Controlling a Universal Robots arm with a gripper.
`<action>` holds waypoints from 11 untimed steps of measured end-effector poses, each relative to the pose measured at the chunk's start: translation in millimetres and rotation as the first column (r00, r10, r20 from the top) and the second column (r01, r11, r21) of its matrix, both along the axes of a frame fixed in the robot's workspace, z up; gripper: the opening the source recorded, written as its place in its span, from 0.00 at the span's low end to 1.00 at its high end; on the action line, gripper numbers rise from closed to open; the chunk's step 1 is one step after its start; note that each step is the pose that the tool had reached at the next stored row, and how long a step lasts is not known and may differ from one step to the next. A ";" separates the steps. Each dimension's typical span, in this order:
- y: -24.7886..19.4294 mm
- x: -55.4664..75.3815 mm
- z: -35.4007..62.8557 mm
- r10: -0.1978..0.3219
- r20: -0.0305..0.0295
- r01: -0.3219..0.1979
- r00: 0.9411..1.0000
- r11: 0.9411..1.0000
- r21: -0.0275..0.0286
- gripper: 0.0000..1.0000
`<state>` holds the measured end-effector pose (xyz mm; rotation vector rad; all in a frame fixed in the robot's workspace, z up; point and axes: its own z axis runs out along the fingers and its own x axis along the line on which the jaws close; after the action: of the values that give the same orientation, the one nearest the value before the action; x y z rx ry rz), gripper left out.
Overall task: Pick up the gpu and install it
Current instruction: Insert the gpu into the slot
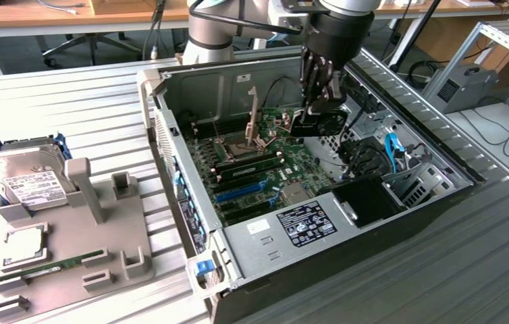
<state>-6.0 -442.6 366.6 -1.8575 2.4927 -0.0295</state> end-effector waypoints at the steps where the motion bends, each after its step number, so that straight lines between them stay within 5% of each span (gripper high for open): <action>1: 0.1 0.0 0.0 0.002 0.000 -0.002 1.000 1.000 0.000 0.26; 11: 0.5 0.0 0.0 0.027 0.000 -0.027 1.000 1.000 -0.001 0.26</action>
<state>-6.0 -442.2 366.6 -1.8906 2.4681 -0.0299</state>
